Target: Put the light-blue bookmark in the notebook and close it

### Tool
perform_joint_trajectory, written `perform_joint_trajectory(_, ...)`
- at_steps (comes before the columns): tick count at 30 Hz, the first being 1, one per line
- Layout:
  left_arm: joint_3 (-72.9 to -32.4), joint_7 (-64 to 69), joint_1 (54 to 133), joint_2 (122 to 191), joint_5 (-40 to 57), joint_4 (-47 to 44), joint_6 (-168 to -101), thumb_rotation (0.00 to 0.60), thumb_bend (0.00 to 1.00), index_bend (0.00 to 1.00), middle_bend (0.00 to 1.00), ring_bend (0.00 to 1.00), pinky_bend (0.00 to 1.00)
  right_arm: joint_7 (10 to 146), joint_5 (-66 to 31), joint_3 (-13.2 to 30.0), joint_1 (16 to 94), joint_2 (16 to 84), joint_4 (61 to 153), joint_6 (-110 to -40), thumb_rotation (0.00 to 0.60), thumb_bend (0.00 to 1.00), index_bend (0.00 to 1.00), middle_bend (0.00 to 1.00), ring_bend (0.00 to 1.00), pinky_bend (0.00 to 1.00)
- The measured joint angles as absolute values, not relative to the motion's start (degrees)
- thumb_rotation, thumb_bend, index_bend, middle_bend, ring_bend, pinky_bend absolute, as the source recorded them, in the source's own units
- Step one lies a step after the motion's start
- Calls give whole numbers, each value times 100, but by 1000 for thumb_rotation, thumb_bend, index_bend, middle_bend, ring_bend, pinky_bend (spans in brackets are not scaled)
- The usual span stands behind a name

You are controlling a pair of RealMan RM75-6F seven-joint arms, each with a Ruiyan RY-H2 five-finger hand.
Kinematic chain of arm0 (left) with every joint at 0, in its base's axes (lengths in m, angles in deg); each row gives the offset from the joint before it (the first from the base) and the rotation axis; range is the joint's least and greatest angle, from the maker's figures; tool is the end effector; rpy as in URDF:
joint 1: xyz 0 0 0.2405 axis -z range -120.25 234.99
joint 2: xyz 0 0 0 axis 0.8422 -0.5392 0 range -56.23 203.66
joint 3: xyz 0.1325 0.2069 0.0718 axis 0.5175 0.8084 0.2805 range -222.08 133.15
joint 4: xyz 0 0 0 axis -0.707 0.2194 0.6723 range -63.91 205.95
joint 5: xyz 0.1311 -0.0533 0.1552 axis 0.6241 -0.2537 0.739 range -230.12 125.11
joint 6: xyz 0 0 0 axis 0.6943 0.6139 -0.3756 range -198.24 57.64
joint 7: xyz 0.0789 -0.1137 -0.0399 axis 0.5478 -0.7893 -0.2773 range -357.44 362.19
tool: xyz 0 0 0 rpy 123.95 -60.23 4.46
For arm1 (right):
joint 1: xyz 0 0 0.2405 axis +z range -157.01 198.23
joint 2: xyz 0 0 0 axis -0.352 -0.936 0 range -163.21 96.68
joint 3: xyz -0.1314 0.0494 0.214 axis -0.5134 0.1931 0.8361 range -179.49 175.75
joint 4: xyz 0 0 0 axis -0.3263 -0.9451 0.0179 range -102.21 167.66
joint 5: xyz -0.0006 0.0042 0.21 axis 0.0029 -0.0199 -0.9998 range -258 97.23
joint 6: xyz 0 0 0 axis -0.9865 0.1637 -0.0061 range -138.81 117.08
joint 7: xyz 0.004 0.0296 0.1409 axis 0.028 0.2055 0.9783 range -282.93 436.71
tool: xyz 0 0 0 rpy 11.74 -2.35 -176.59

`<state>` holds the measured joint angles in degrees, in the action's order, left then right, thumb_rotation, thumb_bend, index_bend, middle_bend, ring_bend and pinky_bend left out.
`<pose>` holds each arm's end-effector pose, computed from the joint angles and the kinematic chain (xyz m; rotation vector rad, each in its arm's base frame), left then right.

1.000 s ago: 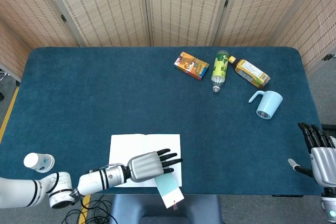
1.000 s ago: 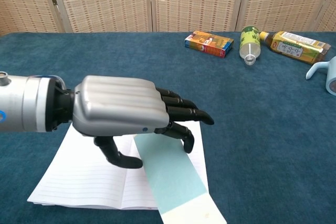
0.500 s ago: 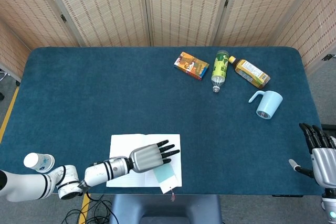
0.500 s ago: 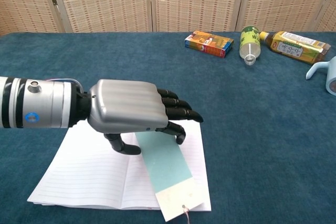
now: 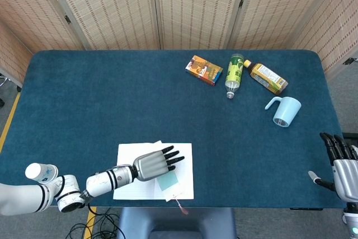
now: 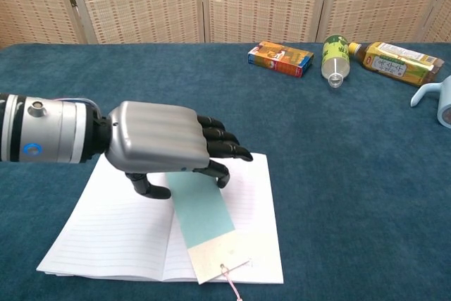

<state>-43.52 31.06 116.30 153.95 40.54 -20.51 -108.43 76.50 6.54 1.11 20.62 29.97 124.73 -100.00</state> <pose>-0.0803 0.2949 -0.0382 -2.6332 0.0778 -0.6808 -0.3208 -0.1547 0.1732 1.3201 -0.8706 0.8756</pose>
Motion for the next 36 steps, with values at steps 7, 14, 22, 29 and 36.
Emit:
perform_joint_trajectory(7,-4367,3563,11552,15357,3778,-2135,-10834,600,349,153,0,0,128,7654,684,112,2062,3007,12471,-10011,600,70,0,110,94,168)
perform_joint_trajectory(14,-4397,3740,11423,15300,3442,-2251,-10922,600,349,59,0,0,128,7644,711,120,2074,3003,12484,-10015,600,71,0,110,94,168)
perform_joint_trajectory(22,-4403,3739,11188,15017,2866,-2357,-11061,600,349,211,0,0,128,7639,745,117,2094,3013,12492,-9997,600,71,0,110,94,168)
perform_joint_trajectory(29,-4232,3731,10975,14771,2650,-2489,-11191,600,348,253,0,0,128,7629,788,112,2118,3023,12501,-9983,600,71,0,110,94,168)
perform_joint_trajectory(36,-4044,3886,10861,14792,2557,-2505,-11197,600,348,255,0,0,128,7628,828,95,2119,3038,12502,-9995,600,70,0,110,94,168)
